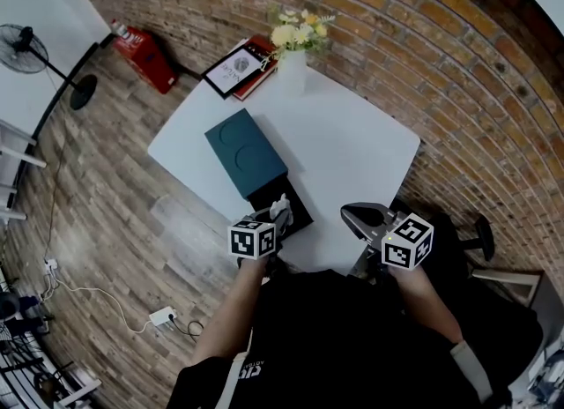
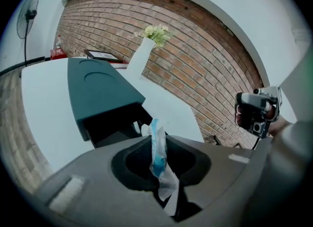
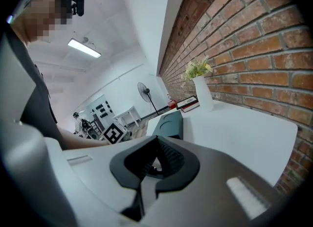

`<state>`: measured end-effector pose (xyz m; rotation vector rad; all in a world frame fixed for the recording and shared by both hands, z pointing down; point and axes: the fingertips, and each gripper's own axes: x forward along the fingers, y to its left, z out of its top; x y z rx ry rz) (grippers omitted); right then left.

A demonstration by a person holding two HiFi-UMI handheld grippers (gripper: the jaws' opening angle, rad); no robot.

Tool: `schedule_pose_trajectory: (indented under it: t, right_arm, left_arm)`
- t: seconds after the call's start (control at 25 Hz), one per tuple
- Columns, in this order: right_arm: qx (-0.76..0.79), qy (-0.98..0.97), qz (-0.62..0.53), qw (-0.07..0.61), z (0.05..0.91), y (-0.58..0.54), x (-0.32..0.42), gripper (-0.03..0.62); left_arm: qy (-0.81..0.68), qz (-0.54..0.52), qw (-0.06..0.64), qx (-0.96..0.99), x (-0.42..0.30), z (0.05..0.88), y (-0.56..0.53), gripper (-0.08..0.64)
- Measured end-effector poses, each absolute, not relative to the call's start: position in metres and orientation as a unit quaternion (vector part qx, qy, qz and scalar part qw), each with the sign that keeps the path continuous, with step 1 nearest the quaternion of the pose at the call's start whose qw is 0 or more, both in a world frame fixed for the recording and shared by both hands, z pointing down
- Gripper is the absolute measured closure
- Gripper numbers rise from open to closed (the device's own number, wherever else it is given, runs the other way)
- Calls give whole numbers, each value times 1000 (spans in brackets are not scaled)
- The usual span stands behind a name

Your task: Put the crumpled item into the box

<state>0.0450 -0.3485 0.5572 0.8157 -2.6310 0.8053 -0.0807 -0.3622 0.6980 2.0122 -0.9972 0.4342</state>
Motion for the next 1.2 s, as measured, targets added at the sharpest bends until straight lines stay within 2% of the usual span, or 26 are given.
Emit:
schedule_pose_trajectory:
  t: [0.32, 0.4, 0.52, 0.64, 0.88, 1.04, 1.12, 1.2]
  right_arm:
    - [286, -906, 282, 130, 557, -349, 52, 591]
    - [285, -907, 282, 130, 556, -349, 50, 591]
    - [281, -909, 281, 129, 554, -350, 46, 591]
    - [277, -911, 278, 128, 552, -351, 43, 591]
    - [274, -912, 277, 128, 551, -347, 38, 591]
    - [272, -912, 278, 130, 552, -342, 35, 591]
    - [274, -911, 279, 131, 553, -340, 36, 591]
    - [278, -909, 282, 129, 554, -339, 38, 591]
  left_arm:
    - [-393, 206, 410, 797, -87, 712, -371, 462]
    - [-390, 213, 407, 798, -87, 712, -370, 435]
    - [-399, 220, 400, 795, -93, 707, -371, 340]
    - [-417, 220, 380, 796, -104, 697, -374, 308]
    - [-408, 253, 376, 793, -112, 695, -368, 311]
    - [-380, 283, 356, 806, -95, 694, -368, 417]
    - [-378, 292, 327, 815, -87, 692, -379, 419]
    - [-386, 304, 293, 820, -86, 687, -392, 369]
